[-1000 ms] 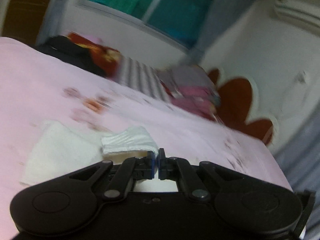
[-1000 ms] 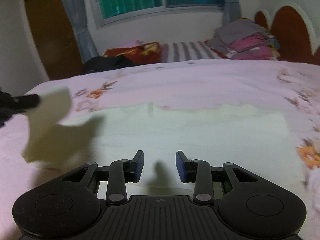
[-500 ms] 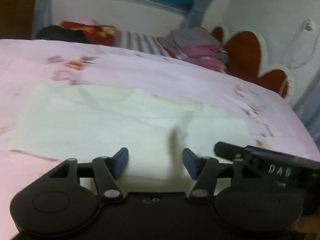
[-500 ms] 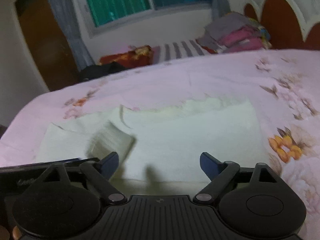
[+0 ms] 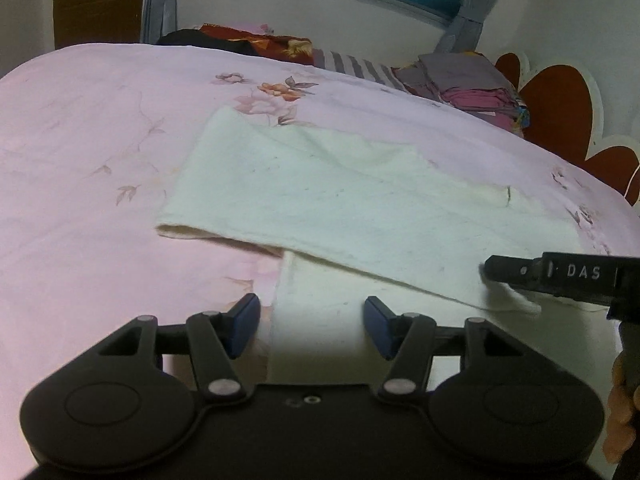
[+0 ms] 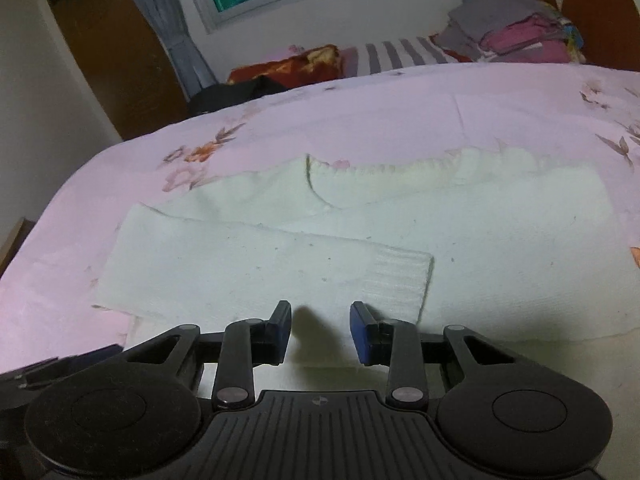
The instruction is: Fold small clothes
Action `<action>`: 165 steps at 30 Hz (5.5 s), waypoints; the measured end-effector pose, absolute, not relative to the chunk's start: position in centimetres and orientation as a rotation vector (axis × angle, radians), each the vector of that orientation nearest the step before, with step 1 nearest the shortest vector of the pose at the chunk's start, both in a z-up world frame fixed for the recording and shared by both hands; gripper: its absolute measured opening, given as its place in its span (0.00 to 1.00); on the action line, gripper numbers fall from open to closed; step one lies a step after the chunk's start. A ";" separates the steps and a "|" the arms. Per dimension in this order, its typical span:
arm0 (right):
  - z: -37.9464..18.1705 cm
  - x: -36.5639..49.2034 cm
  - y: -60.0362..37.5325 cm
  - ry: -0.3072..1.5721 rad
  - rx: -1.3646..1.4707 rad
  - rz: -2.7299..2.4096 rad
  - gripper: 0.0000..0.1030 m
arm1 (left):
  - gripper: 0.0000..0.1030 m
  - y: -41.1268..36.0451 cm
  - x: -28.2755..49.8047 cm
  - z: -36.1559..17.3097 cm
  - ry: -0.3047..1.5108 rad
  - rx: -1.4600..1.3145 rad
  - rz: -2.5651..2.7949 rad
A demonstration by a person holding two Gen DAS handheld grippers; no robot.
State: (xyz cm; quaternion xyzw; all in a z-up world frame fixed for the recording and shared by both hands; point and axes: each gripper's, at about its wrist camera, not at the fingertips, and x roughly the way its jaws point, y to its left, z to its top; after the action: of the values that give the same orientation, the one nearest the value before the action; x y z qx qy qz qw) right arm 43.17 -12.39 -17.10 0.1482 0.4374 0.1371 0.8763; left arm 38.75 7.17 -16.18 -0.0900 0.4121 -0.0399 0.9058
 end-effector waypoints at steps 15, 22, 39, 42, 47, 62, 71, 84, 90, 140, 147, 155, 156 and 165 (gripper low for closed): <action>-17.6 43.1 -13.2 0.921 0.236 0.223 0.22 | 0.57 6.2 38.6 -16.5 0.832 -0.134 -0.076; -15.3 43.0 -14.5 0.843 0.284 0.254 0.08 | 0.58 6.0 39.0 -16.5 0.824 -0.127 -0.056; -16.3 44.2 -25.1 0.919 0.242 0.108 0.09 | 0.20 6.5 41.0 -16.7 0.748 -0.104 0.014; -16.7 43.8 -25.3 0.904 0.174 0.079 0.09 | 0.16 6.6 41.0 -16.7 0.742 -0.112 0.020; -17.6 43.4 -25.8 0.905 0.125 0.043 0.09 | 0.16 6.6 40.9 -16.6 0.751 -0.086 0.004; -16.2 44.1 -25.5 0.831 0.168 0.005 0.27 | 0.17 4.5 42.0 -12.8 0.692 -0.108 -0.101; -17.5 45.9 -23.6 0.845 0.172 0.035 0.27 | 0.25 4.2 47.7 -16.2 0.768 -0.062 -0.063; -19.0 46.5 -24.4 0.873 0.146 0.002 0.27 | 0.27 3.9 47.4 -16.2 0.778 -0.035 -0.059; -17.2 44.4 -24.4 0.826 0.186 0.027 0.35 | 0.27 3.4 45.2 -14.6 0.783 -0.073 -0.106; -11.2 21.7 -20.9 0.799 0.170 0.108 0.72 | 0.69 1.0 24.4 -11.5 0.848 -0.006 -0.214; -10.5 17.3 -19.3 0.805 0.169 0.114 0.72 | 0.69 2.6 20.2 -11.6 0.865 0.001 -0.234; -10.5 13.1 -18.5 0.813 0.156 0.111 0.72 | 0.69 3.4 16.6 -11.6 0.869 0.015 -0.238; -10.6 12.7 -18.5 0.815 0.157 0.109 0.72 | 0.69 3.4 16.3 -11.6 0.869 0.016 -0.239; -11.2 9.3 -19.4 0.837 0.153 0.075 0.72 | 0.69 3.9 14.4 -12.0 0.874 0.020 -0.241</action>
State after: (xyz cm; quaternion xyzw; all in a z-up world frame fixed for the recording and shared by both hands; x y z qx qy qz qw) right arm 9.31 -19.41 -11.16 0.0741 0.4061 0.0365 0.9101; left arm 14.35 3.88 -11.98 0.0097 0.4224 -0.1164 0.8989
